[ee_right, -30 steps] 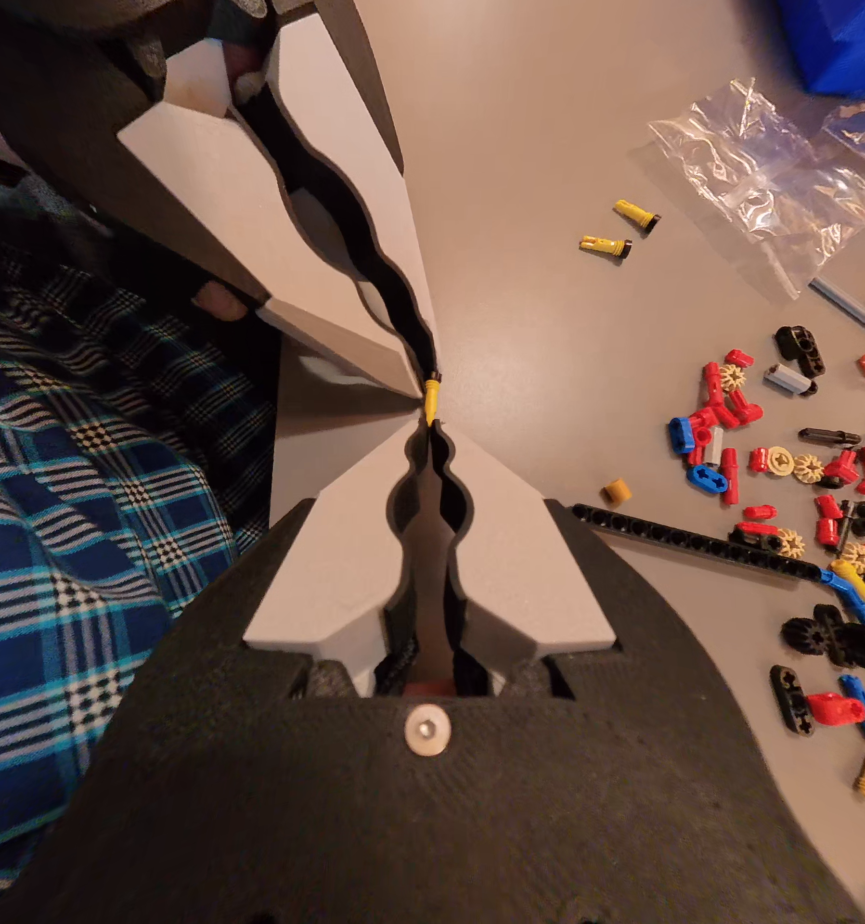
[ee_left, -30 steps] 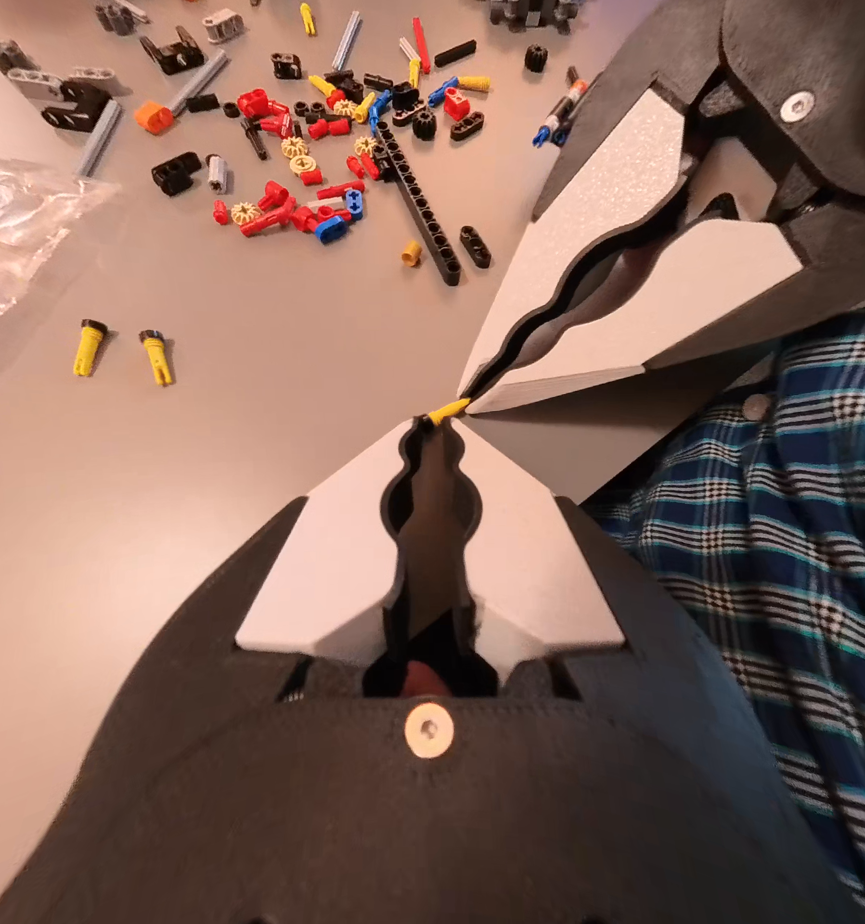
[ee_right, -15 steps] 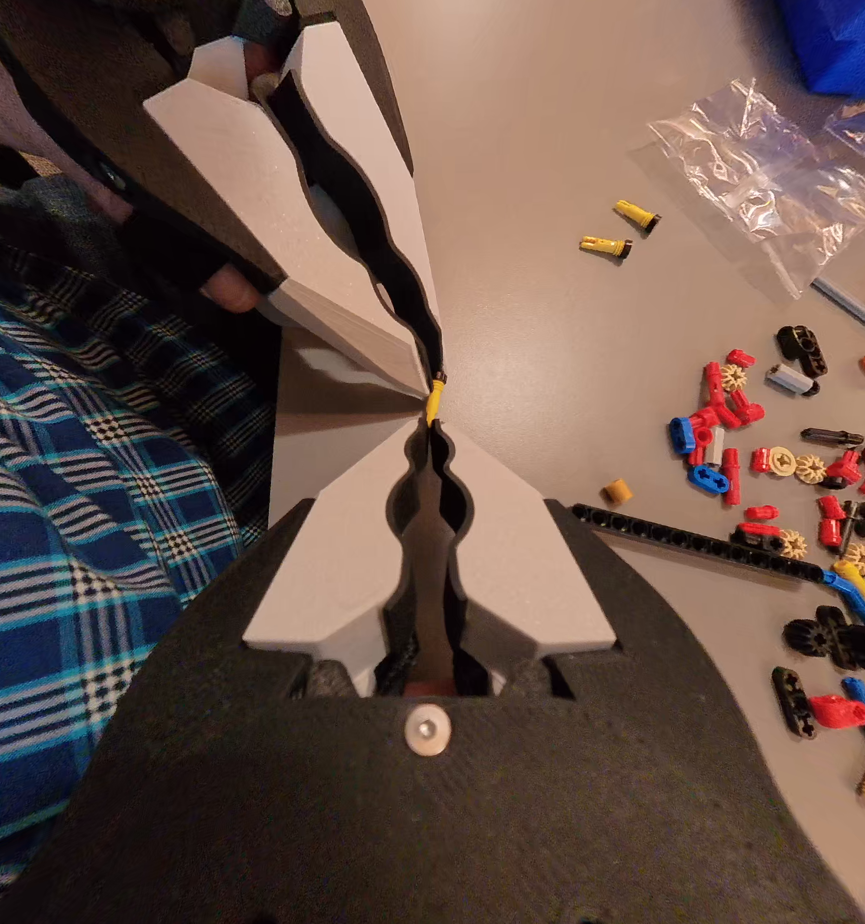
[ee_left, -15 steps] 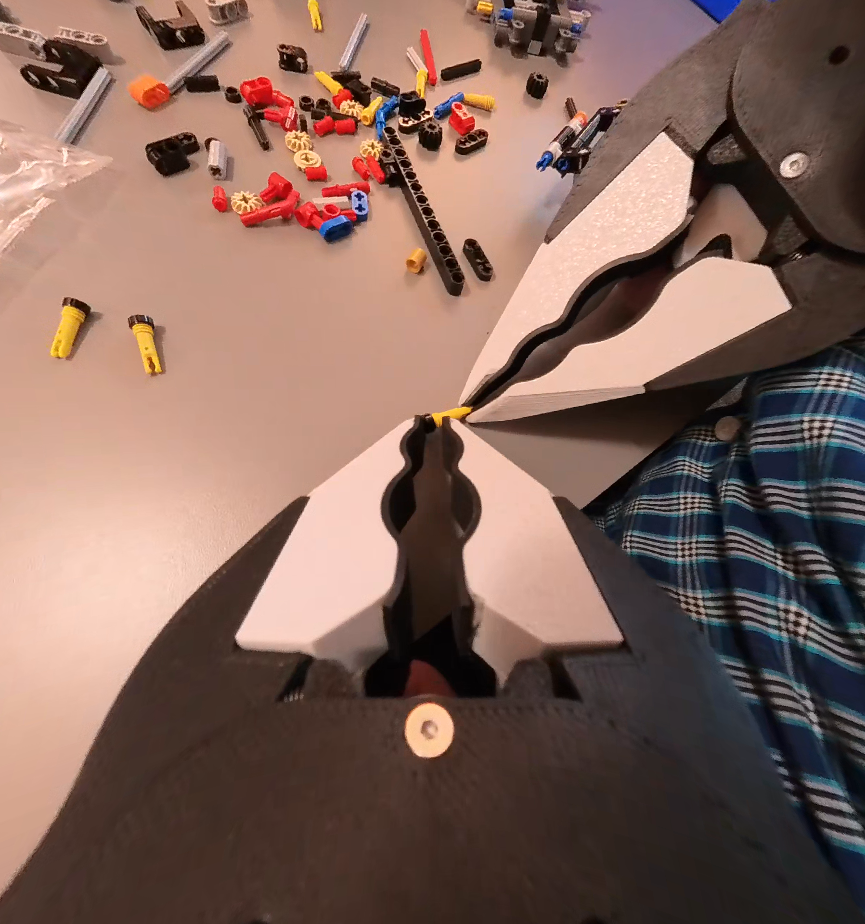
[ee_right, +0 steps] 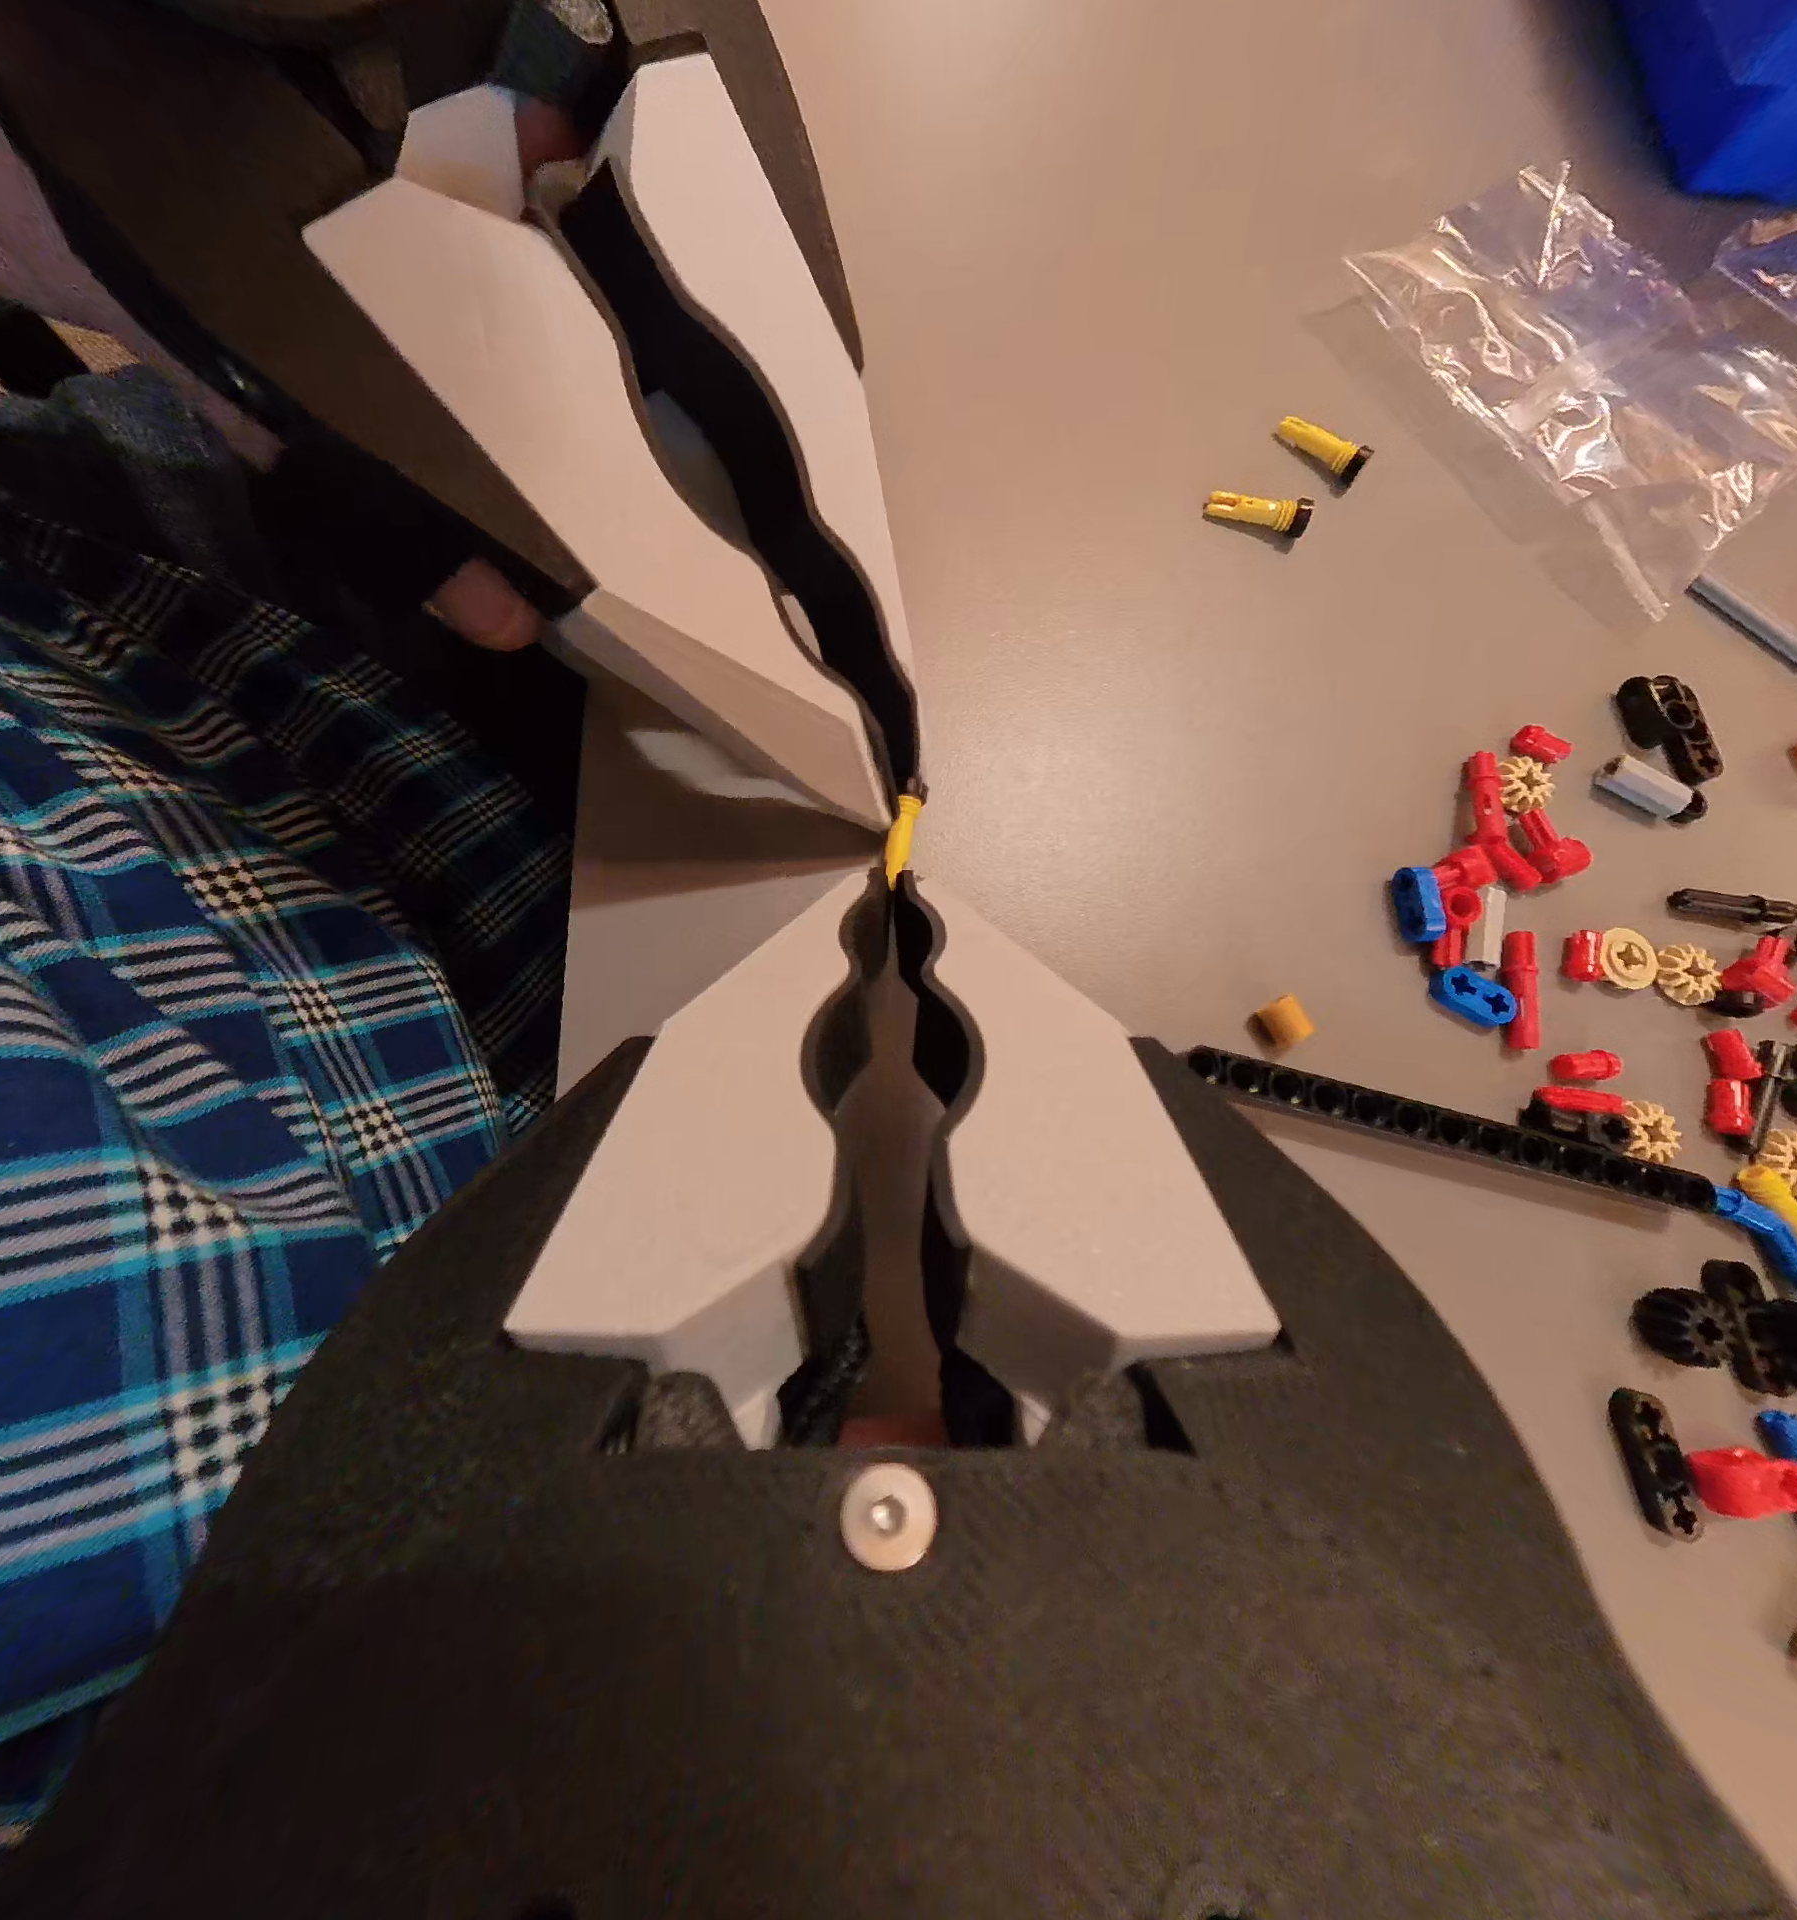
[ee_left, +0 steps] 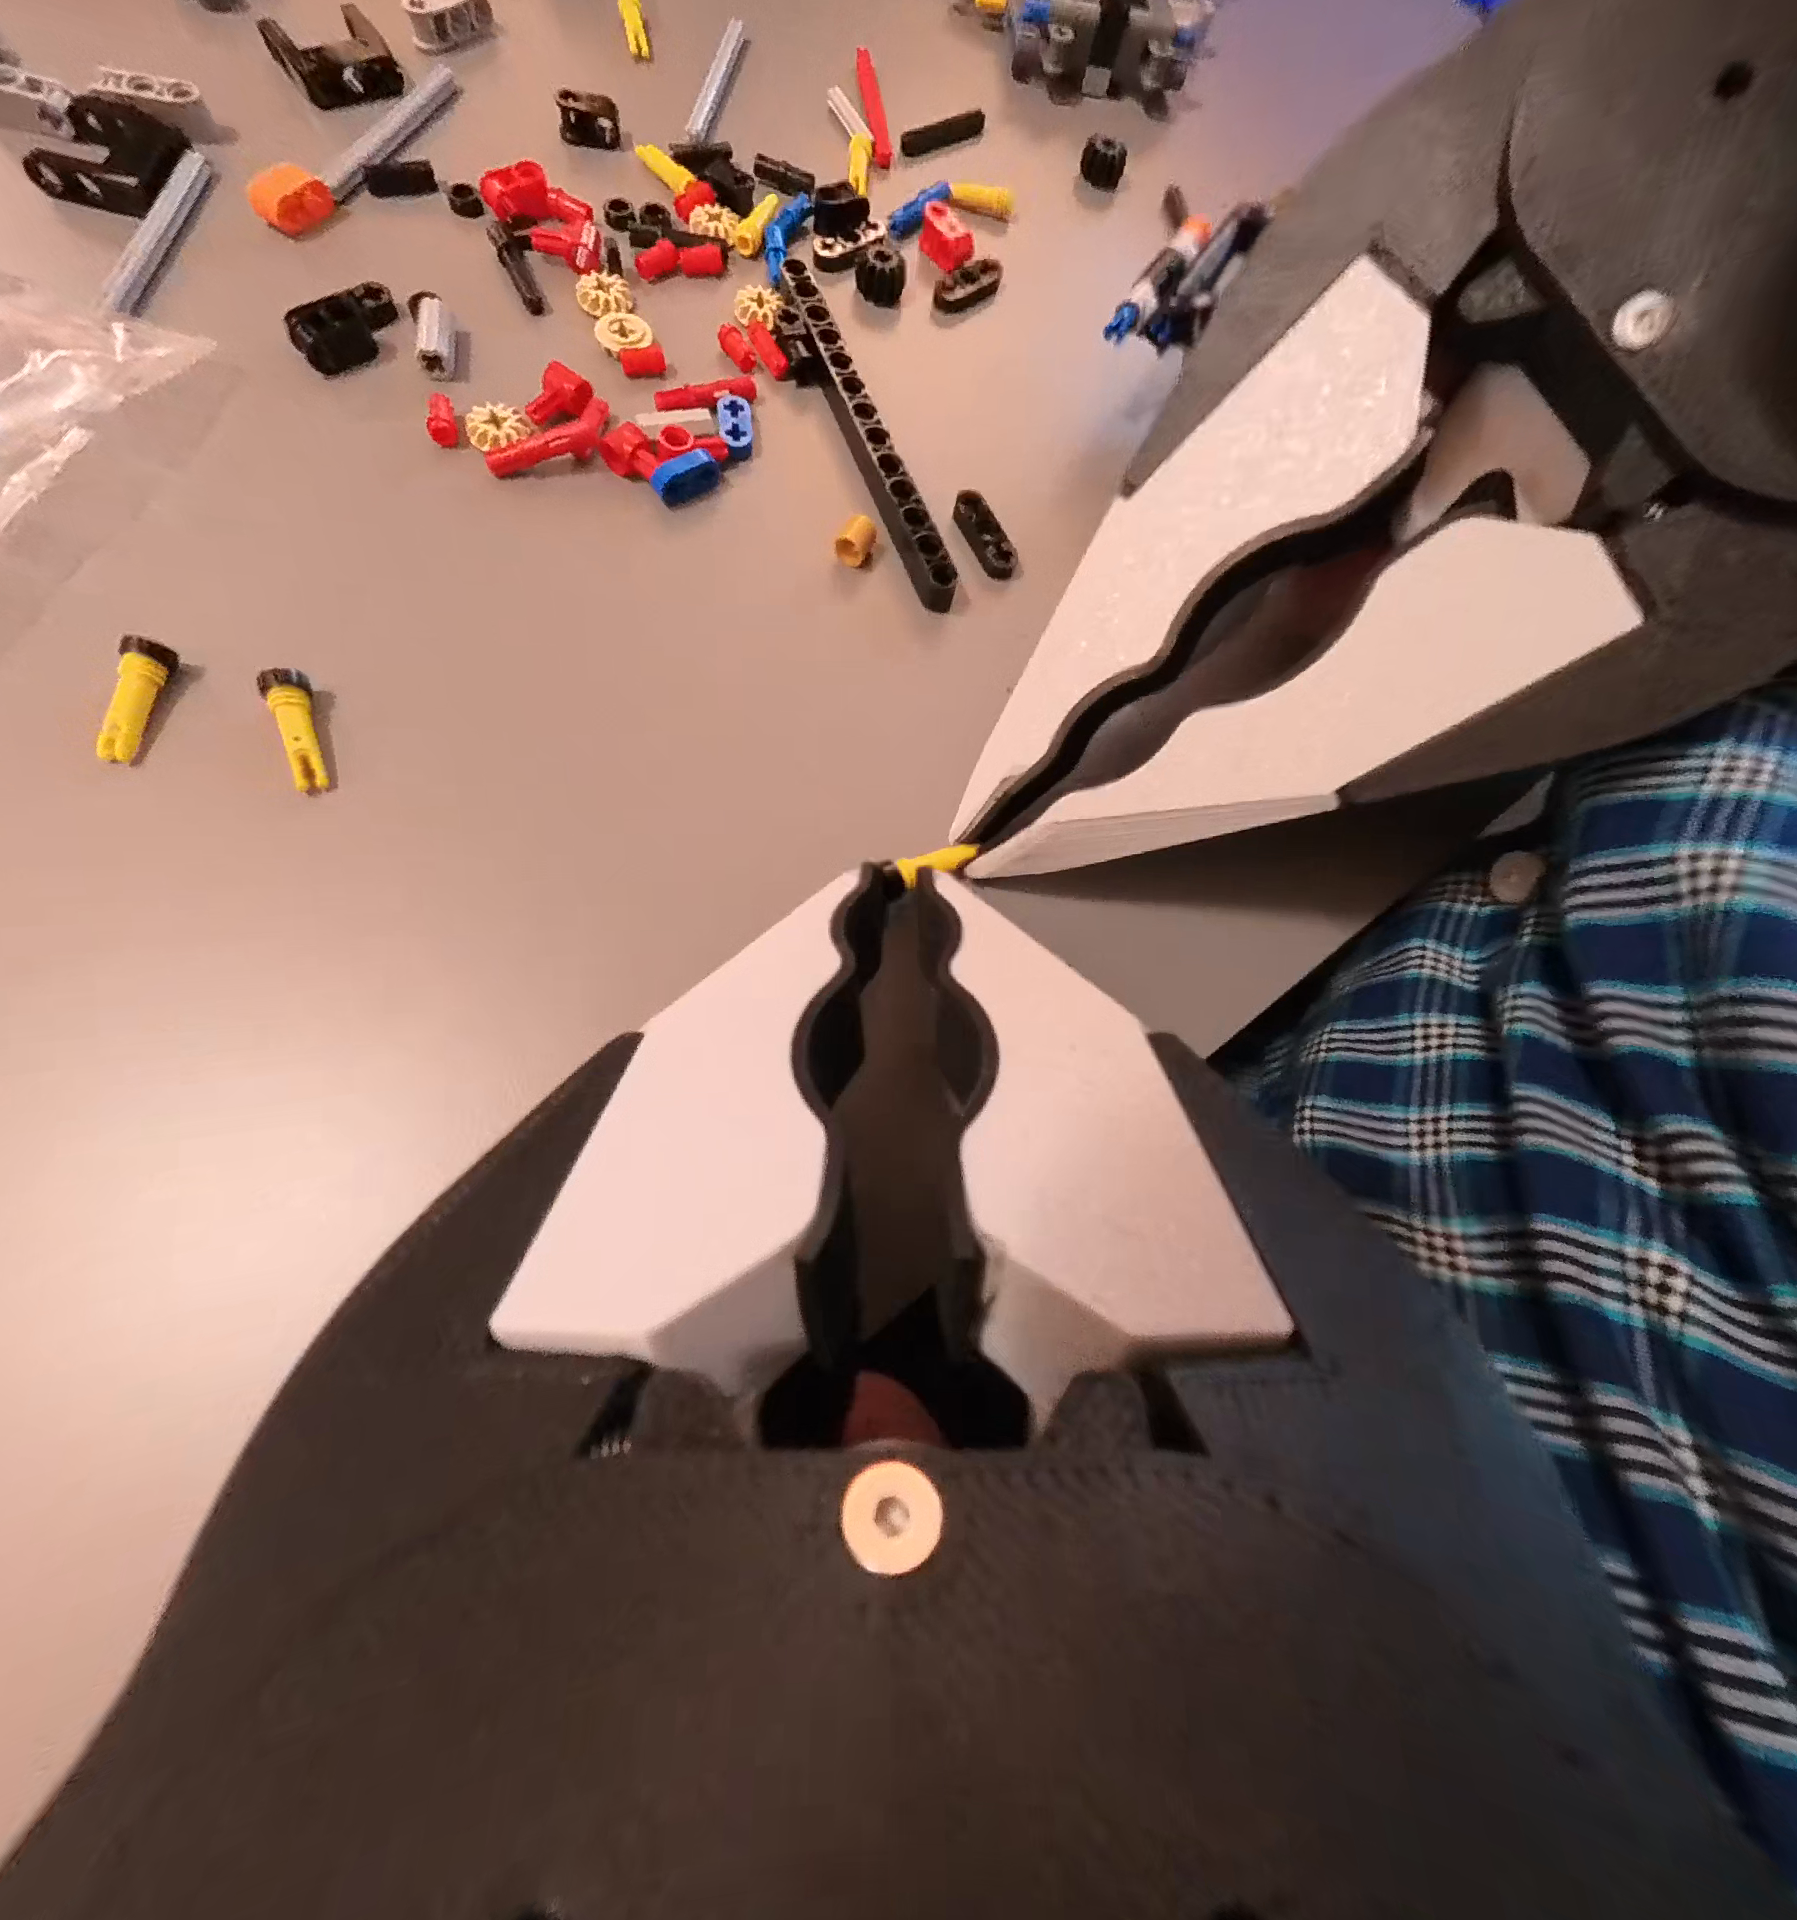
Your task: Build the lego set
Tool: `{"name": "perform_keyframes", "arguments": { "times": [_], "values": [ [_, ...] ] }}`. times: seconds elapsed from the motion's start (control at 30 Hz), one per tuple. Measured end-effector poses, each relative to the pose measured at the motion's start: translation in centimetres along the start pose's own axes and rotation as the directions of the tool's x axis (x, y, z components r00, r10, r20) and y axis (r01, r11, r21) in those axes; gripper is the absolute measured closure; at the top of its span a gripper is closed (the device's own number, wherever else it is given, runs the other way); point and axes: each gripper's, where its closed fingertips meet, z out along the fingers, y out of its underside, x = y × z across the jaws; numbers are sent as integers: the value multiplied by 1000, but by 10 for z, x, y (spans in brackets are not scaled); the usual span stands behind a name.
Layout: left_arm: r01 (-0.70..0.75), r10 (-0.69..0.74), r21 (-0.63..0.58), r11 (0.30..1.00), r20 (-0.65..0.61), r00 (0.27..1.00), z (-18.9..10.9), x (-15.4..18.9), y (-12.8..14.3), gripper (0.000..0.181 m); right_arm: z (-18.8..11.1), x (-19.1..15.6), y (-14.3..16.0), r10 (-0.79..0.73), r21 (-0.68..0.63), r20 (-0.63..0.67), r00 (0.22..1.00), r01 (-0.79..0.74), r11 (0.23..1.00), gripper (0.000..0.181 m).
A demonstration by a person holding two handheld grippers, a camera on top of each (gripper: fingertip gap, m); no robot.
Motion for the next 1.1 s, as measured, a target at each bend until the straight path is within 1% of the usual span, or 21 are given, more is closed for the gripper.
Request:
{"name": "perform_keyframes", "arguments": {
  "times": [0.03, 0.27, 0.37, 0.4, 0.47, 0.57, 0.63, 0.67, 0.77, 0.83, 0.87, 0.97, 1.1],
  "values": [
    [31, -31, 15, 999, -17, 999, -1, 0, -1, 178, 0, 0, 0, -1, 0, -1, 1000, 1, 1000, 181],
    [118, -114, 69, 991, -64, 991, -3, 0, -7, 178, 0, 2, 0, 6, 1, -15, 1000, -6, 1000, 181],
    [148, -141, 82, 986, -81, 987, -5, -1, -9, 172, -2, 7, -6, 59, 36, -36, 998, -57, 998, 181],
    [149, -143, 91, 985, -72, 987, -7, -4, -9, 166, -1, 10, -7, 76, 40, -50, 996, -74, 996, 181],
    [148, -144, 111, 983, -43, 989, -11, -10, -12, 165, 3, 16, -9, 106, 31, -87, 990, -104, 994, 181],
    [120, -119, 98, 988, -21, 993, -11, -14, -12, 164, 12, 36, -8, 177, -4, -194, 965, -181, 983, 181],
    [96, -97, 80, 992, 6, 995, -8, -16, -9, 164, 16, 39, -10, 172, -15, -221, 960, -179, 984, 180],
    [81, -83, 73, 994, 23, 996, -7, -18, -8, 164, 16, 39, -11, 162, -14, -230, 959, -170, 985, 175],
    [42, -47, 64, 997, 78, 996, -5, -22, -7, 164, 15, 35, -11, 190, -3, -198, 962, -195, 981, 167],
    [2, -9, 50, 999, 124, 992, -4, -23, -8, 163, 11, 34, -10, 211, 11, -190, 959, -212, 977, 165],
    [-7, 0, 53, 999, 128, 992, -3, -22, -10, 163, 9, 34, -8, 218, 14, -191, 957, -219, 976, 165],
    [7, -13, 53, 999, 124, 992, 2, -17, -14, 163, 6, 32, -7, 198, 17, -185, 962, -199, 980, 177],
    [38, -40, 15, 999, 171, 985, 8, -24, -15, 163, 1, 28, -3, 187, 22, -178, 966, -186, 982, 177]
  ]
}}
